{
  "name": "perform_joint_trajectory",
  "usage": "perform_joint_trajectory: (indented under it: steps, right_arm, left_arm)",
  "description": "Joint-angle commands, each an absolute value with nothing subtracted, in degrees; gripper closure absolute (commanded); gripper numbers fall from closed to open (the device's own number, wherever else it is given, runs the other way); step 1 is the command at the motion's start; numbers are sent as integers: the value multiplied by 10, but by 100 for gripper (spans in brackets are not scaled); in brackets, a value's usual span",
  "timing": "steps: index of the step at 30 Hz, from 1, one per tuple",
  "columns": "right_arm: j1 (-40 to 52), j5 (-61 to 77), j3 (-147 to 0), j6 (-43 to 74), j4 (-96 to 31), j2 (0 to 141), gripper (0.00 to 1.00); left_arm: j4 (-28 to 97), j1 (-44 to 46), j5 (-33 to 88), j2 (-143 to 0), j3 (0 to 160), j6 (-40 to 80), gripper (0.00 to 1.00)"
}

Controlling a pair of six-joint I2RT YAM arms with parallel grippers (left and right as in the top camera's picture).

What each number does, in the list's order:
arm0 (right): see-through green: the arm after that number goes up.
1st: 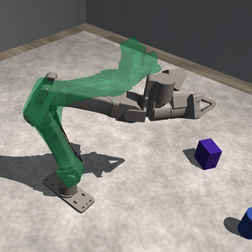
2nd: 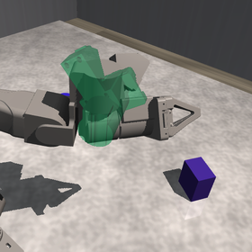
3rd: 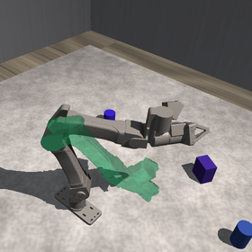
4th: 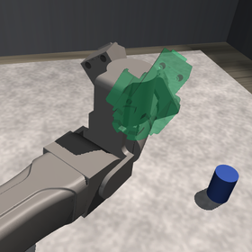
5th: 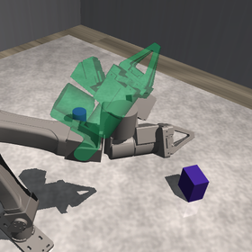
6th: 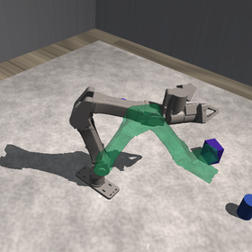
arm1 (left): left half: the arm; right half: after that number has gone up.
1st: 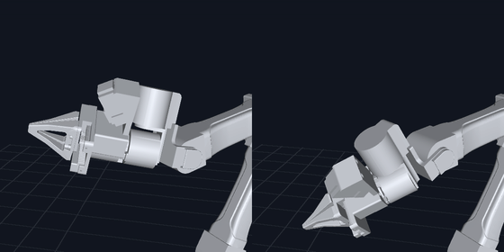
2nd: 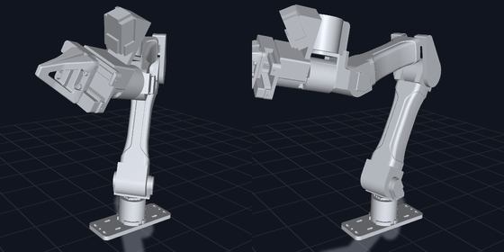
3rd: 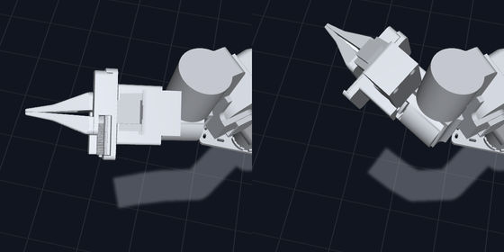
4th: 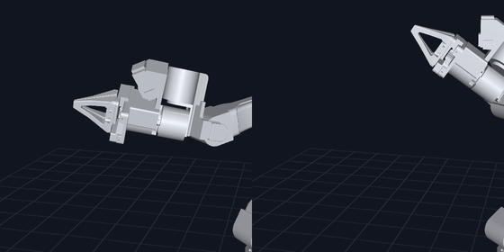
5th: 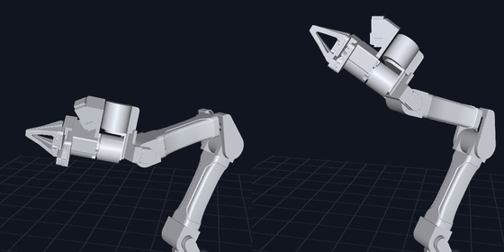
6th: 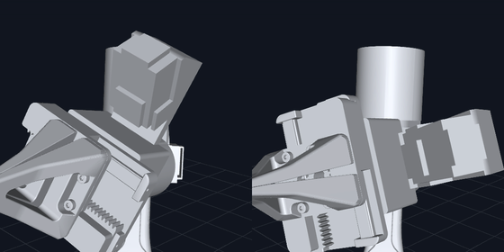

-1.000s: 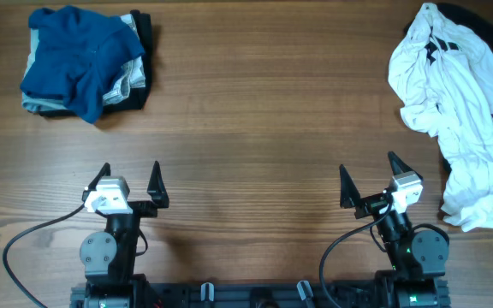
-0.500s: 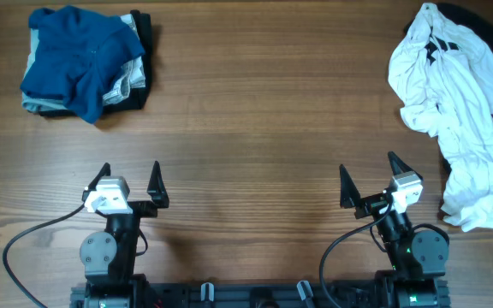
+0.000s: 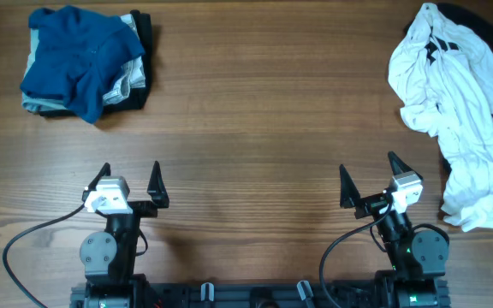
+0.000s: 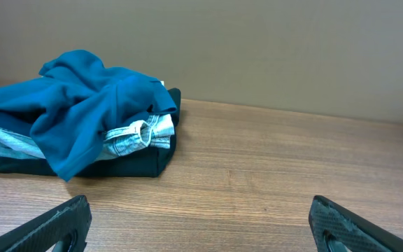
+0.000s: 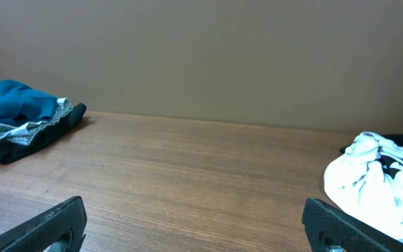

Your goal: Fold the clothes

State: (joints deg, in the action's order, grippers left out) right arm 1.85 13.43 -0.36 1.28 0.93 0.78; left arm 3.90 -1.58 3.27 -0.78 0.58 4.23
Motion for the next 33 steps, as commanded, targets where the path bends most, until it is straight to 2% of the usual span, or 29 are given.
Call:
perform_joint_trajectory:
  steps: [1, 33]
  right_arm:
    - [21, 129, -3, 15, 12, 6, 0]
    - [21, 129, -3, 16, 49, 6, 0]
  left_arm:
    - [42, -14, 30, -4, 3, 48, 0]
    - [42, -14, 30, -4, 3, 48, 0]
